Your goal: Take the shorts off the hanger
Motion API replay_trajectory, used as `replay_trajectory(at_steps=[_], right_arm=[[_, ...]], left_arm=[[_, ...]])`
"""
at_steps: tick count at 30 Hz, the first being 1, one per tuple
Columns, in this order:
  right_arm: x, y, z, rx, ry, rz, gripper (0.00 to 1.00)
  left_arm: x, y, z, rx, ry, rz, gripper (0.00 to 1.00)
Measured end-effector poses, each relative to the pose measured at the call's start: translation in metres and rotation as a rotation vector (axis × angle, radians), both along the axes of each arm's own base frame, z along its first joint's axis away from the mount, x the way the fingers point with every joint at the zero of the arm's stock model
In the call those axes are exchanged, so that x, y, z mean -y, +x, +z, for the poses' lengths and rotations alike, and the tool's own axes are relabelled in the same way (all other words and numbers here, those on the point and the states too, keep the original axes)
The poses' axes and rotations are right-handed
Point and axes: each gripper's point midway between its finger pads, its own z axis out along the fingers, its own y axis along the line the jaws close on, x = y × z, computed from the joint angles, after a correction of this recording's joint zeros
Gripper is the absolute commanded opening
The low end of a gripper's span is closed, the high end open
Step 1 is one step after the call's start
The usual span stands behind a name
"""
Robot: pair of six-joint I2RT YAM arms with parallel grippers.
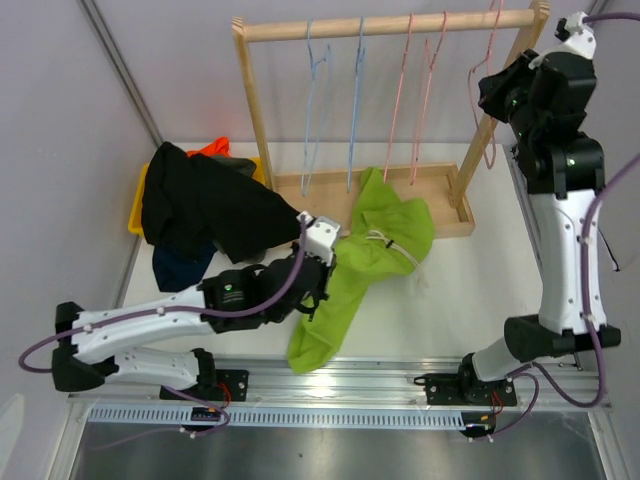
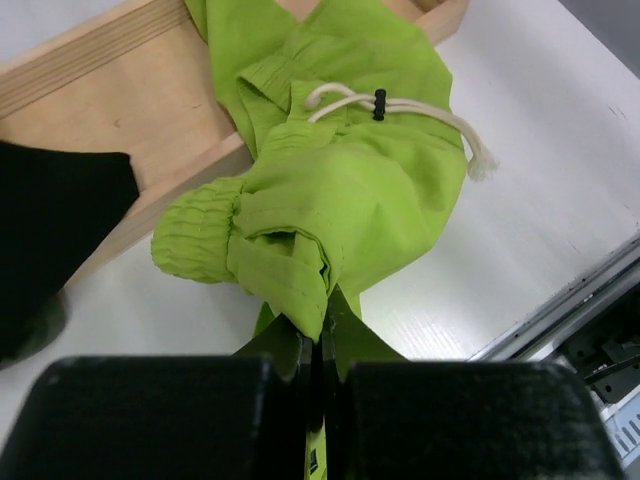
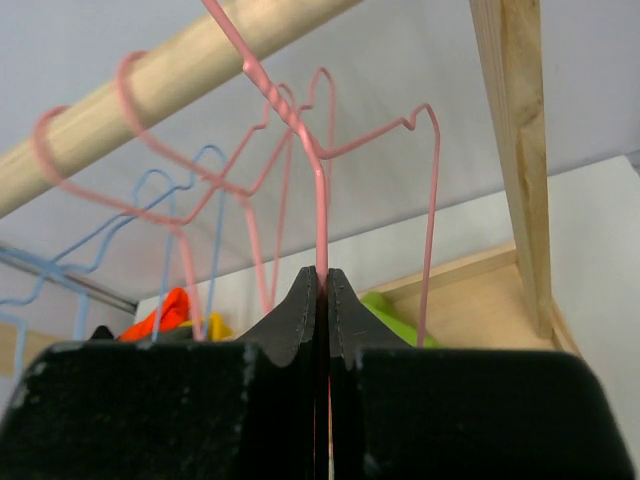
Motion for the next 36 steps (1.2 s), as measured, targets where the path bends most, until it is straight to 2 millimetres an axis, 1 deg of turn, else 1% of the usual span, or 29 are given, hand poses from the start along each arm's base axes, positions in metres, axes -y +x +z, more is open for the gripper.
replay_trajectory(at_steps=[1,4,7,9,10,11,13,15,16,17,18,19,20,22,23,27,29,31,35,36], right_arm=[[0.002,0.013,-0.007,-0.014,-0.002,-0.008,0.0],[0.008,0.043,-0.026,-0.055,-0.002,-0.033,0.0],[0.01,0.06,-0.038,-0.078,0.01,-0.035,0.0],[0.008,0.063,-0.044,-0.087,0.022,-0.029,0.0],[0.007,0.064,-0.047,-0.083,0.031,-0.023,0.0],[0.006,0.063,-0.05,-0.079,0.039,-0.02,0.0],[0.005,0.057,-0.055,-0.06,0.052,-0.012,0.0],[0.005,0.046,-0.057,-0.038,0.066,-0.007,0.0],[0.006,0.04,-0.057,-0.031,0.071,-0.007,0.06],[0.007,0.032,-0.058,-0.025,0.072,-0.005,0.34],[0.007,0.026,-0.058,-0.022,0.08,-0.005,0.56],[0.007,0.018,-0.06,-0.029,0.082,-0.002,0.74],[0.007,0.012,-0.063,-0.04,0.081,0.0,0.89],[0.008,0.003,-0.071,-0.062,0.068,0.0,0.97],[0.009,0.0,-0.076,-0.075,0.062,0.001,0.99],[0.01,-0.007,-0.104,-0.144,0.05,-0.002,0.99],[0.01,-0.011,-0.116,-0.171,0.047,-0.003,0.99],[0.011,-0.016,-0.126,-0.192,0.043,-0.004,0.99],[0.012,-0.026,-0.136,-0.207,0.035,-0.003,0.99],[0.012,-0.029,-0.137,-0.207,0.034,-0.002,0.99]], left_arm=[[-0.009,-0.002,0.002,-0.004,-0.008,0.012,0.0],[-0.038,-0.007,0.008,-0.016,-0.019,0.056,0.0],[-0.07,-0.009,0.017,-0.008,-0.017,0.114,0.0],[-0.091,-0.009,0.027,0.005,-0.01,0.151,0.0],[-0.103,-0.009,0.036,0.017,-0.014,0.178,0.0],[-0.111,-0.008,0.045,0.029,-0.02,0.195,0.0],[-0.131,-0.006,0.069,0.065,-0.05,0.24,0.0],[-0.151,-0.001,0.092,0.105,-0.071,0.29,0.0],[-0.161,0.003,0.101,0.125,-0.074,0.32,0.0],[-0.172,0.008,0.109,0.142,-0.07,0.354,0.0],[-0.182,0.012,0.117,0.16,-0.07,0.387,0.0],[-0.192,0.016,0.125,0.177,-0.068,0.42,0.0],[-0.201,0.02,0.131,0.193,-0.061,0.451,0.0],[-0.219,0.028,0.143,0.224,-0.039,0.512,0.0],[-0.227,0.032,0.147,0.235,-0.031,0.543,0.0],[-0.262,0.053,0.174,0.272,0.005,0.681,0.0],[-0.276,0.064,0.189,0.286,0.002,0.737,0.0],[-0.286,0.073,0.207,0.303,-0.006,0.771,0.0],[-0.306,0.1,0.244,0.341,-0.024,0.843,0.0],[-0.311,0.109,0.255,0.355,-0.036,0.861,0.0]])
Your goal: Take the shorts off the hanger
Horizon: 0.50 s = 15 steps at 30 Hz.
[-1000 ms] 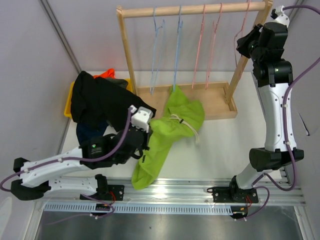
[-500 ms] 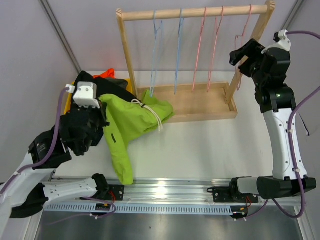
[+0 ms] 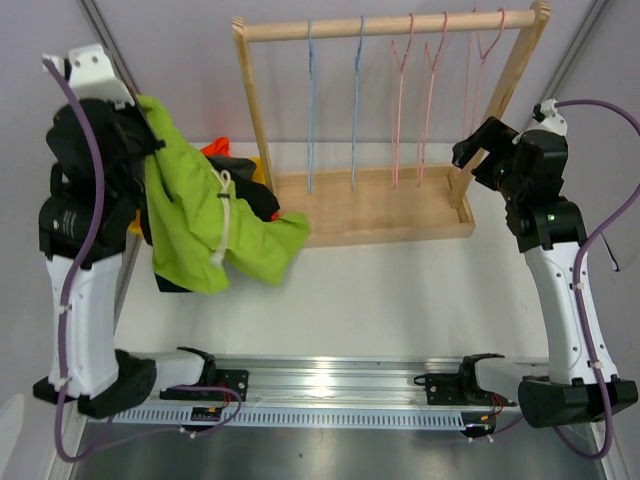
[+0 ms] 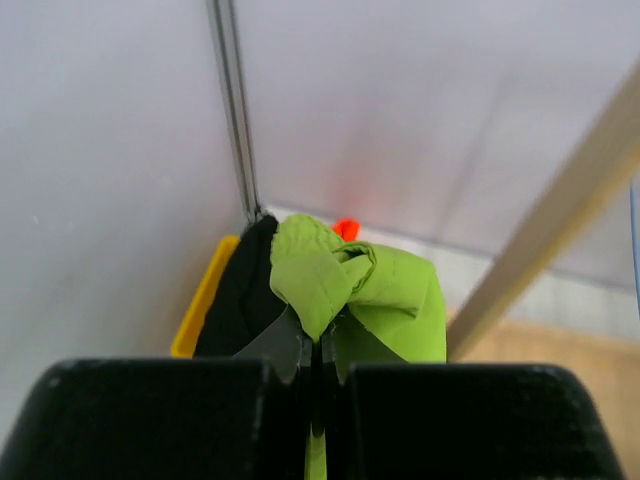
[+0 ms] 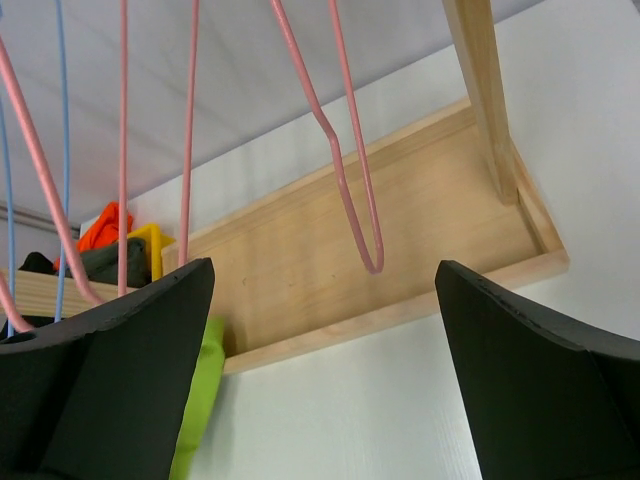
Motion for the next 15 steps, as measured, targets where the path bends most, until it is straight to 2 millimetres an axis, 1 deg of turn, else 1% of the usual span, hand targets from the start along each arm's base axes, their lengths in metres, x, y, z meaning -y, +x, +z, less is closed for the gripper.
replay_trajectory(at_steps=[3,4,6,7,8,9,10,13,15], right_arm=[[0.001,-0.006,-0.003,-0.001,-0.005,0.001,0.99],[0.001,-0.008,-0.005,-0.003,-0.006,0.001,0.99],[0.002,-0.012,-0.011,-0.012,-0.007,0.0,0.99],[0.002,-0.014,-0.014,-0.017,-0.008,-0.001,0.99],[0.003,-0.016,-0.017,-0.022,-0.008,-0.001,0.99],[0.004,-0.019,-0.02,-0.025,-0.008,-0.003,0.99],[0.004,-0.021,-0.022,-0.028,-0.008,-0.003,0.99],[0.005,-0.03,-0.028,-0.028,-0.008,-0.003,0.99],[0.005,-0.038,-0.029,-0.022,-0.007,-0.002,0.99]], left_arm=[[-0.014,0.033,0.027,0.036,-0.011,0.035,0.0],[-0.018,0.045,0.032,0.047,-0.015,0.042,0.0],[-0.026,0.071,0.035,0.052,-0.022,0.05,0.0],[-0.031,0.085,0.033,0.047,-0.025,0.053,0.0],[-0.033,0.101,0.025,0.031,-0.031,0.047,0.0],[-0.04,0.107,0.021,0.023,-0.034,0.059,0.0],[-0.046,0.12,0.01,-0.003,-0.038,0.063,0.0],[-0.057,0.16,-0.031,-0.093,-0.048,0.075,0.0],[-0.06,0.182,-0.065,-0.157,-0.055,0.084,0.0]])
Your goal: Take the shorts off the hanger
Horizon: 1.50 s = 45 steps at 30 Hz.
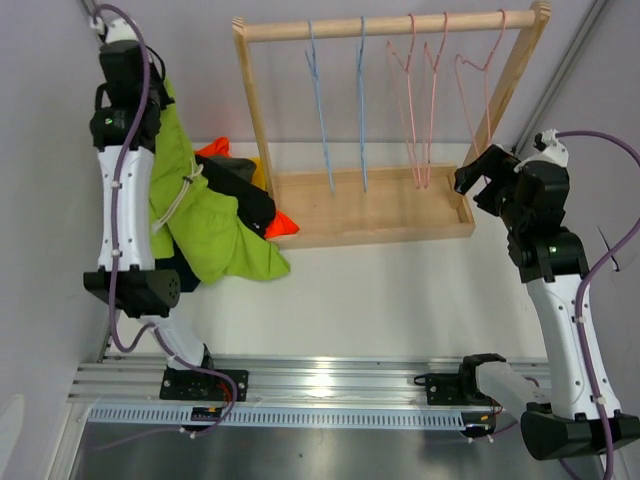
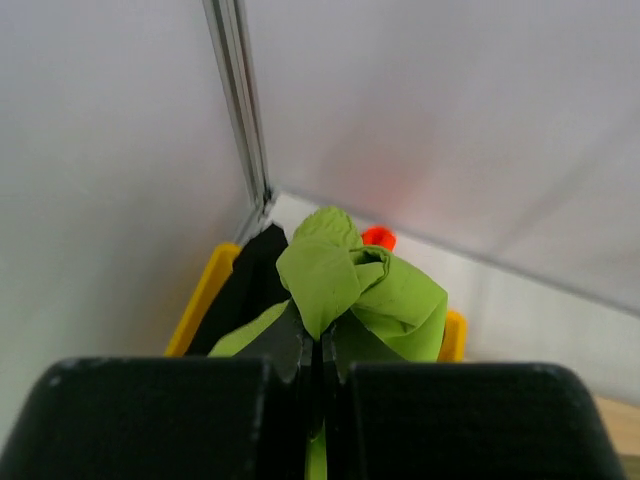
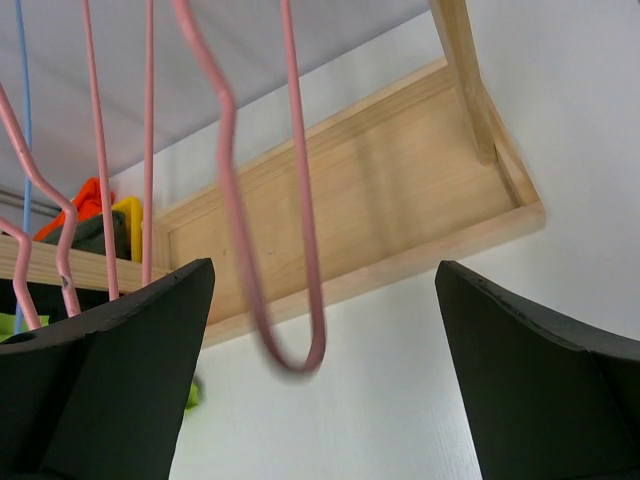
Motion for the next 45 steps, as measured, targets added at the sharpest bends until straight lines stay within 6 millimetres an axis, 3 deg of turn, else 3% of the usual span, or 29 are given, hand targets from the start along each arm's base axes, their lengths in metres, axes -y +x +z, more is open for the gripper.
replay_trajectory(at_steps=[2,4,5,8,11,15,17,20,24,27,31,34,40,43,45], right_arm=[[0.0,-0.007,0.0,0.01,0.002,0.002,0.99],[0.0,-0.012,0.001,0.02,0.004,0.005,0.99],[0.0,-0.015,0.002,0.027,0.005,0.006,0.99],[0.001,-0.02,0.008,0.047,0.006,0.006,0.99],[0.001,-0.023,0.011,0.059,0.007,0.006,0.99],[0.001,-0.027,0.014,0.069,0.009,0.006,0.99],[0.002,-0.029,0.016,0.076,0.01,0.006,1.0],[0.002,-0.034,0.021,0.092,0.015,0.005,0.99],[0.003,-0.042,0.027,0.115,0.017,0.006,0.99],[0.001,-0.049,0.026,0.125,0.021,0.016,0.99],[-0.006,-0.061,0.022,0.137,0.032,0.066,0.99],[-0.015,-0.072,0.021,0.161,0.037,0.126,0.99],[-0.028,-0.106,0.011,0.271,0.033,0.226,0.99],[-0.034,-0.119,0.007,0.314,0.034,0.267,1.0],[-0.038,-0.118,0.004,0.318,0.034,0.292,1.0]], left_arm=[[-0.001,0.018,-0.048,-0.093,-0.012,0.004,0.01],[-0.002,0.031,-0.103,-0.204,-0.027,0.005,0.17],[-0.001,0.034,-0.13,-0.261,-0.038,0.006,0.58],[0.003,0.035,-0.196,-0.396,-0.076,0.002,0.99],[0.007,0.026,-0.232,-0.477,-0.111,0.008,0.99],[0.01,0.022,-0.218,-0.442,-0.132,0.004,0.99],[0.012,0.014,-0.194,-0.393,-0.138,-0.004,0.99],[0.018,-0.008,-0.142,-0.284,-0.144,-0.038,0.99],[0.034,-0.065,-0.042,-0.04,-0.147,-0.13,0.99],[0.047,-0.12,0.014,0.142,-0.138,-0.203,0.99],[0.056,-0.191,0.036,0.287,-0.134,-0.247,0.99],[0.059,-0.221,0.008,0.305,-0.155,-0.251,0.99],[0.076,-0.242,-0.132,0.079,-0.243,-0.303,0.99],[0.08,-0.256,-0.177,0.029,-0.255,-0.316,0.99],[0.081,-0.266,-0.193,0.023,-0.256,-0.317,0.99]])
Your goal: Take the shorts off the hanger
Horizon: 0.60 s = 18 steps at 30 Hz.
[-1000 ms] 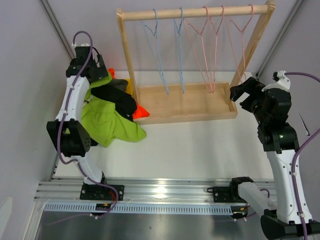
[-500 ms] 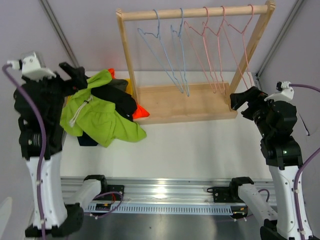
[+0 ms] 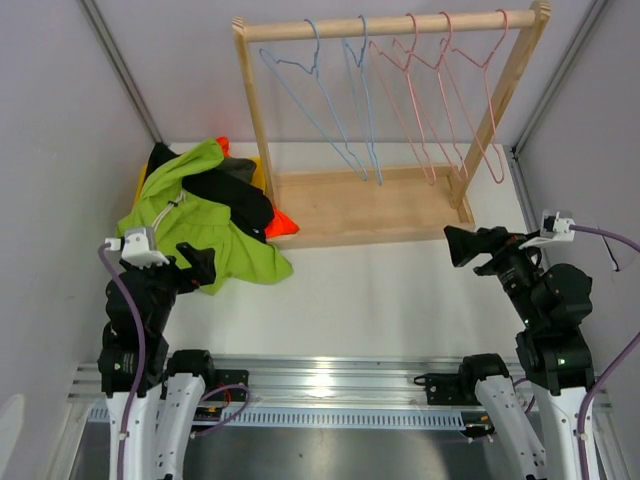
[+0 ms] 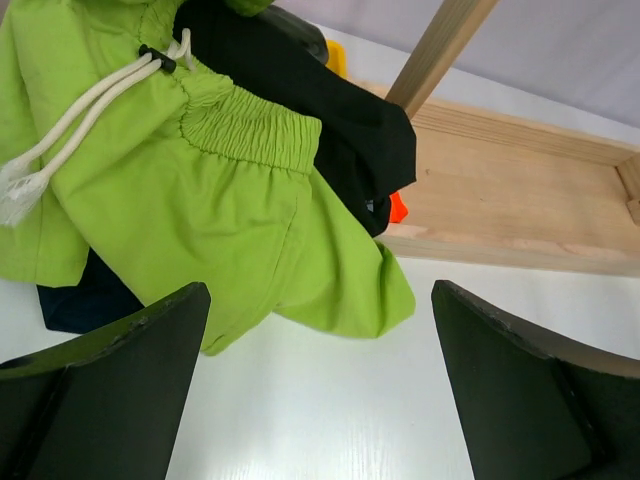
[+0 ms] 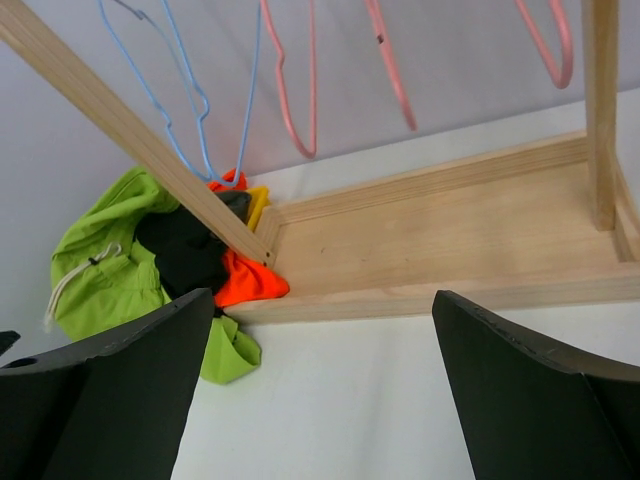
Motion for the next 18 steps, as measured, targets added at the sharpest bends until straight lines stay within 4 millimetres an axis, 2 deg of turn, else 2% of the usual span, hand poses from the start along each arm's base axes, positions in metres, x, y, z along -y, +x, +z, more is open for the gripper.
replay_trajectory(at_steps=[2,8,18], right_arm=[[-0.005,0.004,-0.008,-0.01,-0.005,0.025,0.99],[-0.011,0.009,-0.03,-0.048,-0.019,0.058,0.99],[-0.011,0.008,-0.037,-0.034,-0.059,0.065,0.99]], left_arm=[[0.001,-0.007,0.004,0.027,0.001,-0.003,0.99],[0.001,-0.005,0.014,0.07,0.003,-0.005,0.99],[0.009,-0.008,0.017,0.086,0.006,-0.042,0.99]])
